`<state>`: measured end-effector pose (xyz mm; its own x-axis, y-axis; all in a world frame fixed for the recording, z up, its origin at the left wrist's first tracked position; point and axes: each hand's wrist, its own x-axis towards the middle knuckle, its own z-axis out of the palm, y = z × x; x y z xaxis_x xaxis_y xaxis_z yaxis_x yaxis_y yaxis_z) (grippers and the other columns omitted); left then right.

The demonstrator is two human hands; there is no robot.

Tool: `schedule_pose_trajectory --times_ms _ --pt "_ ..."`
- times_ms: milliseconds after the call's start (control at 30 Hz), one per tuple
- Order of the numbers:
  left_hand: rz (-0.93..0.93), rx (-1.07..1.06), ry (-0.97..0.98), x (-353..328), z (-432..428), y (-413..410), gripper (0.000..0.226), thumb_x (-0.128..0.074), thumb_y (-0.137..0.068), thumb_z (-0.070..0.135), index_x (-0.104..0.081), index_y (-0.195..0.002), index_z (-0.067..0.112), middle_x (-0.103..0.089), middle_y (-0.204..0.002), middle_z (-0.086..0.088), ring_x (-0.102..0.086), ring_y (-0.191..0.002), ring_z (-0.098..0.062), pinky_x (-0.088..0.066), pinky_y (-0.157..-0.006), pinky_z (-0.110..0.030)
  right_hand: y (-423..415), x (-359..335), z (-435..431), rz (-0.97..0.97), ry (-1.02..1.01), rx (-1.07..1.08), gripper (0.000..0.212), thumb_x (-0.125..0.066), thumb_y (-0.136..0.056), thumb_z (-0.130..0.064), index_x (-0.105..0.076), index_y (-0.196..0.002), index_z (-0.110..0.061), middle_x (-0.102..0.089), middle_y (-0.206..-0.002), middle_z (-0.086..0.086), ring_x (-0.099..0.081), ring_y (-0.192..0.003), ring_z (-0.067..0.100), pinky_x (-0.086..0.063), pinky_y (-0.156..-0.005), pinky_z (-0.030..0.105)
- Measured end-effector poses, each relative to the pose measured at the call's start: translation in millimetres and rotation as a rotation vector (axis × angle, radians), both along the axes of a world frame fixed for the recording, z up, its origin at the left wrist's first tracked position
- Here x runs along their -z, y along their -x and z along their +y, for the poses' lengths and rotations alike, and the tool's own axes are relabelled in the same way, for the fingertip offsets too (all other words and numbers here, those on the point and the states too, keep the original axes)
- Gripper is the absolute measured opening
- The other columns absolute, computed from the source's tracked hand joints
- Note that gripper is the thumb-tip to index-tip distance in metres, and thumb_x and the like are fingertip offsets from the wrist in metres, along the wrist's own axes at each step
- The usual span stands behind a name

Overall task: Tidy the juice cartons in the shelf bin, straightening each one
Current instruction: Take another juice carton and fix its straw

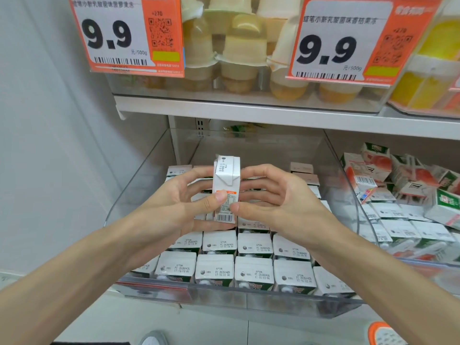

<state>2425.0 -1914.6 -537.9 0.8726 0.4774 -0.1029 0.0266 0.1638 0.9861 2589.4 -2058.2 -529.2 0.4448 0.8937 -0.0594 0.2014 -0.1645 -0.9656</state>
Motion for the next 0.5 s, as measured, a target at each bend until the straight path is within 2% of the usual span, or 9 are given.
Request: schedule_pose_trajectory --times_ms 133,200,300,400,500 --pt "0.012 0.026 0.043 -6.1 -3.1 -0.5 0.042 -0.062 -0.1 0.023 -0.062 -0.142 0.018 -0.073 -0.134 -0.007 -0.072 -0.122 -0.029 -0.063 -0.095 -0.048 -0.1 -2.7 -1.9 0.054 0.019 0.006 0.043 -0.085 -0.087 -0.036 -0.066 -0.126 -0.039 -0.079 -0.112 -0.013 -0.074 -0.105 0.0 -0.056 -0.088 0.025" --pt "0.054 0.033 0.026 -9.8 -5.0 -0.8 0.04 -0.055 -0.104 0.033 -0.063 -0.142 0.025 -0.075 -0.132 -0.003 -0.074 -0.119 -0.028 -0.065 -0.088 -0.045 -0.2 -4.5 -0.5 0.14 0.048 0.04 0.04 -0.076 -0.093 -0.044 -0.061 -0.131 -0.04 -0.081 -0.106 -0.008 -0.076 -0.103 0.008 -0.055 -0.089 0.029" --pt "0.12 -0.016 -0.054 -9.6 -6.4 -0.5 0.043 -0.056 -0.103 0.035 -0.058 -0.146 0.034 -0.078 -0.126 -0.001 -0.077 -0.111 -0.026 -0.066 -0.074 -0.036 -0.4 -4.8 5.0 0.307 0.039 0.113 0.035 -0.07 -0.098 -0.041 -0.063 -0.13 -0.028 -0.082 -0.098 0.011 -0.079 -0.092 0.027 -0.062 -0.094 0.039" --pt "0.158 -0.035 -0.09 -7.7 -8.4 -2.0 0.051 -0.064 -0.099 0.034 -0.054 -0.149 0.036 -0.08 -0.118 -0.006 -0.079 -0.104 -0.027 -0.064 -0.069 -0.03 0.2 -3.9 8.2 0.335 0.066 0.114 0.034 -0.067 -0.1 -0.045 -0.071 -0.121 -0.02 -0.081 -0.093 0.017 -0.076 -0.078 0.023 -0.062 -0.084 0.036" --pt "0.169 -0.046 -0.073 -7.7 -8.9 -3.8 0.057 -0.065 -0.097 0.038 -0.051 -0.152 0.034 -0.08 -0.115 -0.009 -0.079 -0.103 -0.027 -0.063 -0.071 -0.028 -0.5 -4.6 10.1 0.328 0.087 0.099 0.037 -0.064 -0.101 -0.046 -0.073 -0.117 -0.015 -0.081 -0.092 0.017 -0.076 -0.075 0.022 -0.061 -0.082 0.034"
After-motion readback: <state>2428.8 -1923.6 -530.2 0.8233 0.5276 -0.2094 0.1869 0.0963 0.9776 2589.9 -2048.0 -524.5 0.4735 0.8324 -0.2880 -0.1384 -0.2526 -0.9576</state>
